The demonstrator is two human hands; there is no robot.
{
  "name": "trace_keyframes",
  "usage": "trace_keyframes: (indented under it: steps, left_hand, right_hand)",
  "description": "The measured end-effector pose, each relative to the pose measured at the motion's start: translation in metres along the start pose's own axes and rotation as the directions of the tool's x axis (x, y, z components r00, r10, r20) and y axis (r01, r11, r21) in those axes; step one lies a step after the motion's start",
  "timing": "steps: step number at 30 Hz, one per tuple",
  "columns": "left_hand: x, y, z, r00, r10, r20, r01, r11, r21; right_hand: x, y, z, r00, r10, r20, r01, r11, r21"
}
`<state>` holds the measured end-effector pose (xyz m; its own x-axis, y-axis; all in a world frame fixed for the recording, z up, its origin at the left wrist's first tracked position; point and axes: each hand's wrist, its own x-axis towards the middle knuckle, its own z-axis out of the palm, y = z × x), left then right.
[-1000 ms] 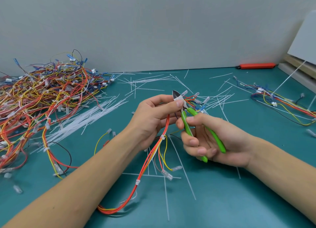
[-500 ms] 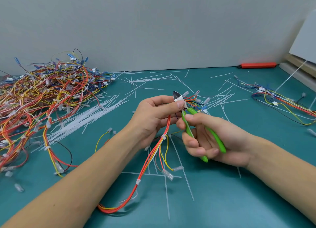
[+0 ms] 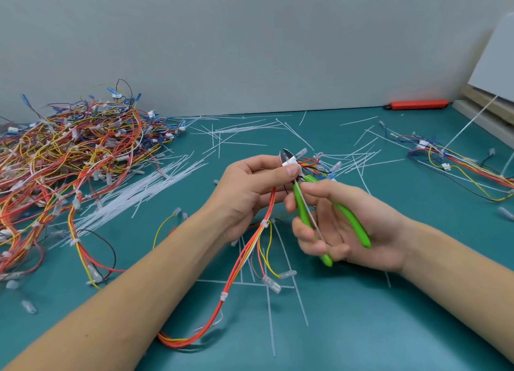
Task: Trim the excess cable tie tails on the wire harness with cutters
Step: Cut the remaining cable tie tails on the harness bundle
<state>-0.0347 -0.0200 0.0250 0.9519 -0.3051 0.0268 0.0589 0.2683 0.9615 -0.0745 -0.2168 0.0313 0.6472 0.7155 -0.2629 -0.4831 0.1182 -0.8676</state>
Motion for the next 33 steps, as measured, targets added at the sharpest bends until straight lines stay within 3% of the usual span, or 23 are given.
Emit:
trace_keyframes:
  steps: [6, 16, 24, 33]
  left_hand:
    - [-0.0002, 0.0014, 0.0011, 1.000, 0.001, -0.006, -0.001, 1.000, -0.007]
    - [-0.0023, 0.0033, -0.0007, 0.999, -0.019, 0.031, 0.018, 0.999, 0.031]
    - [-0.0020, 0.0046, 0.0002, 0.999, -0.028, 0.020, 0.027, 0.999, 0.019]
    - [-0.0036, 0.0035, 0.0005, 0.999, -0.026, 0.038, 0.026, 1.000, 0.013]
  right_hand:
    - [0.0012, 0.0013, 0.0023, 0.997, -0.009, -0.077, 0.007, 1.000, -0.029]
    - [0.0010, 0.0012, 0.0057, 0.998, -0.011, -0.056, 0.008, 0.999, -0.054]
    - [0.0006, -0.0002, 0.0016, 0.992, -0.002, -0.129, -0.015, 0.991, -0.132]
    - [-0.0003, -0.0010, 0.0032, 0.999, 0.014, -0.032, -0.017, 0.997, -0.079]
